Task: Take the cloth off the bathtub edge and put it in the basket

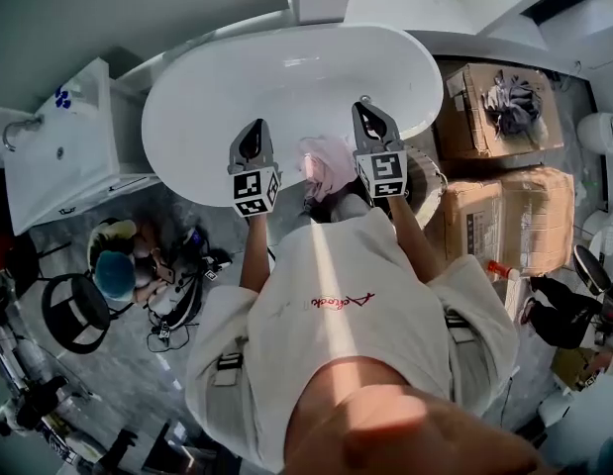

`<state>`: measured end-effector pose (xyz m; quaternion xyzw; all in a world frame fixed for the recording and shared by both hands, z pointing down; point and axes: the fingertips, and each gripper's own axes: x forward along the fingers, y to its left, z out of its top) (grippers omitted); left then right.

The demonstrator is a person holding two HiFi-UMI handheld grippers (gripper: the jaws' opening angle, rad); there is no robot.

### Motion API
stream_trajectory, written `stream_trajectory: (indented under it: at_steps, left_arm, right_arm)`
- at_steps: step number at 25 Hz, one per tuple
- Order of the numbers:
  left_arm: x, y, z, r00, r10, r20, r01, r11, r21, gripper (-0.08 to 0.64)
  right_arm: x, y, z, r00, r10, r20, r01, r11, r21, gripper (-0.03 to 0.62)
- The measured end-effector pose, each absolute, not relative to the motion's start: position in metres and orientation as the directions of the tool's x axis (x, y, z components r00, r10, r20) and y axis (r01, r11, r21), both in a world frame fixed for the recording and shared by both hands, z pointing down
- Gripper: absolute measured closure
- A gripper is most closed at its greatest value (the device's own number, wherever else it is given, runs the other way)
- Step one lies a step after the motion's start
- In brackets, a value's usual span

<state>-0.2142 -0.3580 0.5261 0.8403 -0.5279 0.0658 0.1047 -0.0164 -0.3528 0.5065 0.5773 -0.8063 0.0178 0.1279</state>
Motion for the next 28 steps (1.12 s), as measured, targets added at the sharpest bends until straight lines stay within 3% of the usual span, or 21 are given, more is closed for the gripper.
stream_trajectory:
  at_steps: [28]
  left_arm:
    - [-0.173,-0.379,0.642,0.336,-0.833,0.439,-0.942,-0.307,0.137,0.558]
  right_arm:
    - [0.017,-0.396,0.634,-0.418,-0.803,0.425,-0.889,0.457,-0.013,0.588]
